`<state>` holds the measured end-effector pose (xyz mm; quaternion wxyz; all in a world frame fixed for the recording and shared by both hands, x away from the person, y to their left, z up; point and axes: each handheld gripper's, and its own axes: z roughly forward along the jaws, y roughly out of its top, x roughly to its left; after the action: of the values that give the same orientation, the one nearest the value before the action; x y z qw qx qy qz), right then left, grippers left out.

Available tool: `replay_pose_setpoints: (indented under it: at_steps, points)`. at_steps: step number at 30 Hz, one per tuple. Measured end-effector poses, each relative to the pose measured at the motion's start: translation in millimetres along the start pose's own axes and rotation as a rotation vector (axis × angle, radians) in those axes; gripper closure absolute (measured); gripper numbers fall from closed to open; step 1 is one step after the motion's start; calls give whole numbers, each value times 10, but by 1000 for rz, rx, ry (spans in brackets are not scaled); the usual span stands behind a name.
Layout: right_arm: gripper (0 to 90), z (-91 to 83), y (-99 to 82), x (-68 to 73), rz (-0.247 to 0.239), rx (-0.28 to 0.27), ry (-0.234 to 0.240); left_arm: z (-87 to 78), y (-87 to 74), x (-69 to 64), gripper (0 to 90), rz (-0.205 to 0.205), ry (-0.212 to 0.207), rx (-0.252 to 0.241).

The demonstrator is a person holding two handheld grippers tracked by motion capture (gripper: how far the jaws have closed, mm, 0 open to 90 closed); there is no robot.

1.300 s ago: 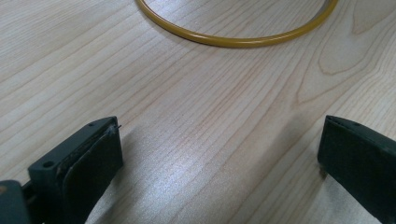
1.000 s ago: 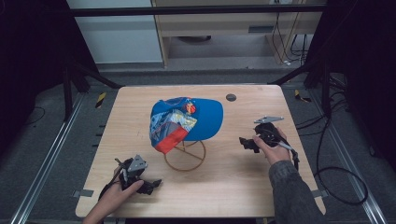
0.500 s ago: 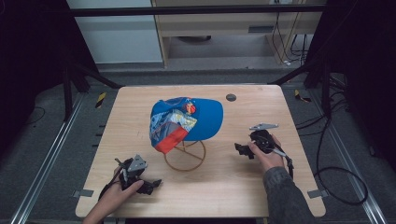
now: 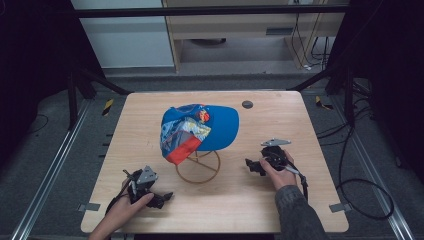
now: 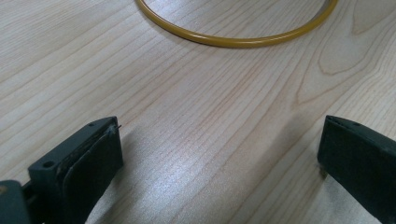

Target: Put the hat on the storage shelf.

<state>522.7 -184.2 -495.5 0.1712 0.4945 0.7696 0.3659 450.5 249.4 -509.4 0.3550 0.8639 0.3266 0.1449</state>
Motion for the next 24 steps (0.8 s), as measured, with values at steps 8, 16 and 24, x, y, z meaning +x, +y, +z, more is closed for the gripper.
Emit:
replay_pose_setpoints:
  at_steps: [8, 16, 24]
  points:
    - [85, 84, -41, 38, 19, 4, 5, 0, 0, 0, 0, 0, 0, 0]
    - [79, 128, -57, 90, -2, 1, -19, 0, 0, 0, 0, 0, 0, 0]
    - [67, 155, -84, 142, -24, -14, -56, 0, 0, 0, 0, 0, 0, 0]
